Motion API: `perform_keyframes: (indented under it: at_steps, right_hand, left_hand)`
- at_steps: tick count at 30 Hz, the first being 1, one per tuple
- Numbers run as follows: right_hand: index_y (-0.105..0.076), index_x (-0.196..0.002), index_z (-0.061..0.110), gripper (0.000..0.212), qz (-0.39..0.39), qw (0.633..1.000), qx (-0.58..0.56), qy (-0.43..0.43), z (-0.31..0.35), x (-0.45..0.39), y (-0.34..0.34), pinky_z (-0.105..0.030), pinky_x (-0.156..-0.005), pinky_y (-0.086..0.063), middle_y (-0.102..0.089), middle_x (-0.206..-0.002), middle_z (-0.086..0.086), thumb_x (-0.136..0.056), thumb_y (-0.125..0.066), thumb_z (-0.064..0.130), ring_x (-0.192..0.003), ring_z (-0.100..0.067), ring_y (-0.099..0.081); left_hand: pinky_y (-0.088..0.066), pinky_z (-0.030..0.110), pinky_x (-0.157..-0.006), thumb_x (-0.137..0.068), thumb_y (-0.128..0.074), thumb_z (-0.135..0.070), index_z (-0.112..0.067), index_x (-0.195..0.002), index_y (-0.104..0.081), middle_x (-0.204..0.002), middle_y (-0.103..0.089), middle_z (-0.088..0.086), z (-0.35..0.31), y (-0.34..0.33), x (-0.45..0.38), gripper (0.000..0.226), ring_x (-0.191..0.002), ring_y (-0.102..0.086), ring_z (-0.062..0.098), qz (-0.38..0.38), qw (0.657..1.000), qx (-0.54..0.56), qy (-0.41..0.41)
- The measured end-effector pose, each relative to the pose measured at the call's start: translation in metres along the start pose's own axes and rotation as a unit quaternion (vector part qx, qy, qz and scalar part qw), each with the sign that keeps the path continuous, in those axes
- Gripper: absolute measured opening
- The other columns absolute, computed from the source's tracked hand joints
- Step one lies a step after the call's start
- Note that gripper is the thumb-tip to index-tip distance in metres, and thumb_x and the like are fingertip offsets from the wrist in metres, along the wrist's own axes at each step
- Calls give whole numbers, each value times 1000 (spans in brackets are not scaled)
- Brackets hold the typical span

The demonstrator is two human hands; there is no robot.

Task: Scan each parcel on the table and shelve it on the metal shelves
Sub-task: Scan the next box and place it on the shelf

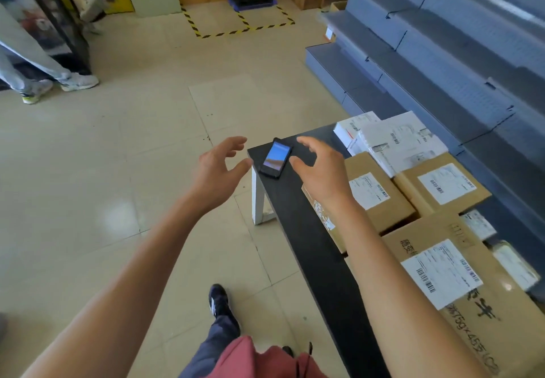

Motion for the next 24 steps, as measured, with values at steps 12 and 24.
perform_keyframes:
  at_steps: [12, 24]
  right_hand:
    - [-60, -138, 19, 43, -36, 992, 6, -118, -23, -69, -51, -37, -106, -48, -61, -140, 3, -96, -67, 23, -131, -17, -54]
    - [-57, -140, 24, 45, -45, 979, 9, -198, -84, -141, -65, -38, -103, -50, -59, -144, 3, -97, -68, 30, -134, -18, -52]
  left_hand:
    - [-49, 36, -102, -97, -64, -36, -34, -136, -58, -125, -65, -17, 33, -5, -138, 40, -117, -60, 4, 105, 994, 0, -24]
    - [-51, 41, -104, -99, -61, -35, -33, -138, -56, -128, -64, -15, 36, -52, -227, 40, -119, -58, 6, 195, 980, -43, -23]
Point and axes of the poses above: each hand's wrist, its own x-axis away from the middle knuckle, its own y-axis out of the back of the hand, z = x × y, the point moved 1 cm from there along -x, towards the middle knuckle
